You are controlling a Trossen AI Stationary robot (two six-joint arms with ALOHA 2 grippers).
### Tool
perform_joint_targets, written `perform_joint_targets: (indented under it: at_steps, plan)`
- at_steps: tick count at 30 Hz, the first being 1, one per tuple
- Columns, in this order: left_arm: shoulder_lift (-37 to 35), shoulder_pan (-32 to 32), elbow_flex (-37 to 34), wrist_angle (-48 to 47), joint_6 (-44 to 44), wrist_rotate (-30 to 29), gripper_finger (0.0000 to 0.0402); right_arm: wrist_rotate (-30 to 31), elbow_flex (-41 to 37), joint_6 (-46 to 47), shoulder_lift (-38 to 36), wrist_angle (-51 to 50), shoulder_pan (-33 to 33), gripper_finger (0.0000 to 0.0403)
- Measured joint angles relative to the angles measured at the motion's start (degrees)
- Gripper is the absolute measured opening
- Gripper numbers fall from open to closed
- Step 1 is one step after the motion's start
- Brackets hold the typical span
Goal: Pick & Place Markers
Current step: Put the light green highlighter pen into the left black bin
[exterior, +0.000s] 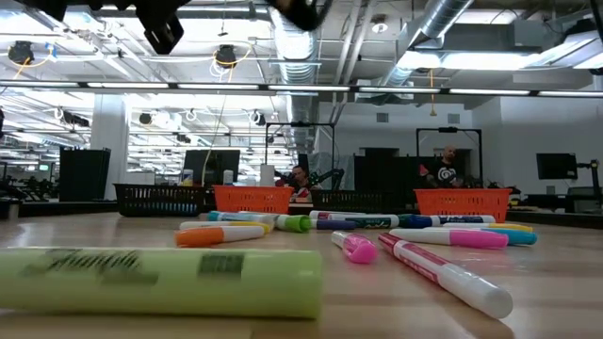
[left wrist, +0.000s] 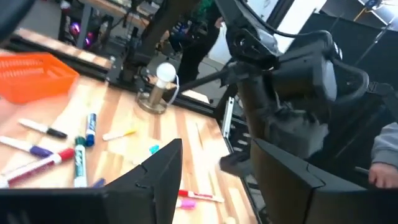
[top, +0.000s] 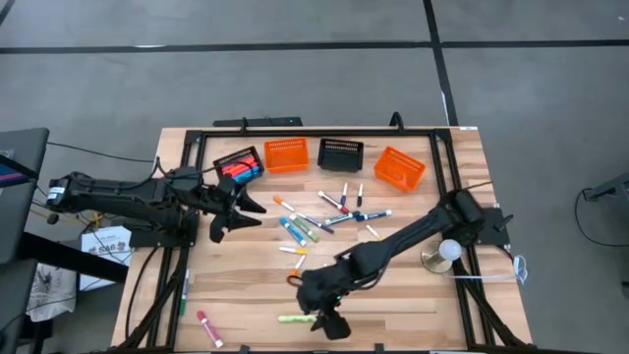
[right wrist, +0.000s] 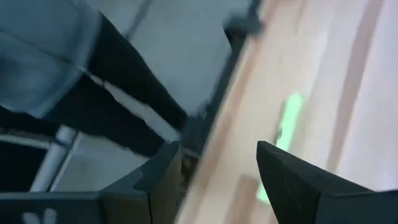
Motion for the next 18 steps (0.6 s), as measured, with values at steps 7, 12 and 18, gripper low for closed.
perform_joint_targets:
  at_steps: [7,12,18]
  plan:
    - [0.0,-3.7,0.0,-0.4,-0.7,0.0,0.0186,-2.1,8.9,-0.4,7.8,-4.3,-0.4,0.0181]
    - [0.0,-5.2,0.0,-0.4,-0.4,0.0,0.0186,-2.0,10.3,-0.4,11.4,-4.7,-0.7,0.0178]
    - [0.0,-5.3,0.0,-0.5,0.8,0.0,0.0186,0.5,10.6,-0.5,14.0,-6.3,-2.5,0.0177]
